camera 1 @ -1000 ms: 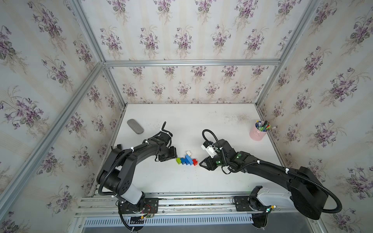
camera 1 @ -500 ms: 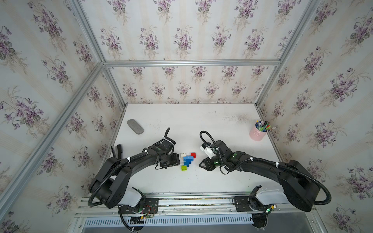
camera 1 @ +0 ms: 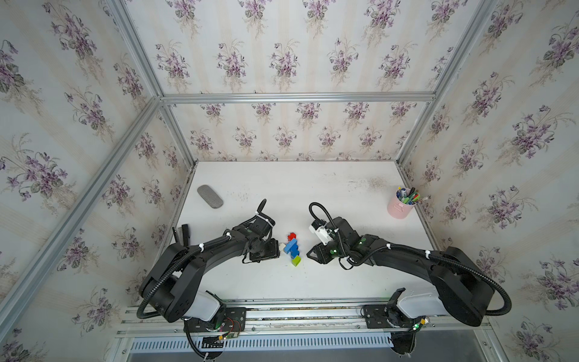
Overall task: Assemble the letter y with lego
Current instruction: Adjust the lego brick at the center of the board.
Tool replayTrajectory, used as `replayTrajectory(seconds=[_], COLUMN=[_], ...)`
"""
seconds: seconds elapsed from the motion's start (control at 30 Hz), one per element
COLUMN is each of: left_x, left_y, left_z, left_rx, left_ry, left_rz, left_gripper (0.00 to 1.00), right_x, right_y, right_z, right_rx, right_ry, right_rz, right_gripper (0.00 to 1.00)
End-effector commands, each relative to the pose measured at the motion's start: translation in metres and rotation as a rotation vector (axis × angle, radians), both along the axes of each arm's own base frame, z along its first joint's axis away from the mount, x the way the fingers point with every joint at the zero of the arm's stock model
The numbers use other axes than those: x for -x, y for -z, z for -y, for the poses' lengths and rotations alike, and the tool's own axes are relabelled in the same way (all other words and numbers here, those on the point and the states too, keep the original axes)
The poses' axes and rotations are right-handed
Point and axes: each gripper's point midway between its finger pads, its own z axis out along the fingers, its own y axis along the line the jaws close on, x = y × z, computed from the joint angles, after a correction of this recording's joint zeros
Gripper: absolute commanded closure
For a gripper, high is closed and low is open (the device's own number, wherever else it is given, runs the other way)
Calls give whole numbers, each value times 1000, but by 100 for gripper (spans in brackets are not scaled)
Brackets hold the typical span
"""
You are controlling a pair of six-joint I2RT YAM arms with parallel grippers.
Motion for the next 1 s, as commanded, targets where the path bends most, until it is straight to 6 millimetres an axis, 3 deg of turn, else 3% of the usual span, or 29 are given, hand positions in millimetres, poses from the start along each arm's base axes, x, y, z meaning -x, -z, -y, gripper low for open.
replayTrajectory(seconds=[0.0,0.2,0.57,0.83,0.97], left_x=[-7,-22,-12,0,2], left_y=[6,8,0,-15,-33], left_z=[-14,-10,-11,-13,-14], left_rx=[-95,-109,-70,-37,-9], left_ry=[-12,-6,-22,-28,-34], left_rz=[14,15,17,18,57], left_gripper=[34,34,34,34,34], right_x=[-2,-1,-3,-9,-11], right_y=[-4,-2,3,-12,-22], right_z=[-1,1,0,4,9], right_rx=[-14,-13,-10,-12,-18], right_ry=[16,20,29,54,78], right_rz=[8,8,5,56,83], right_gripper=[58,58,58,57,56])
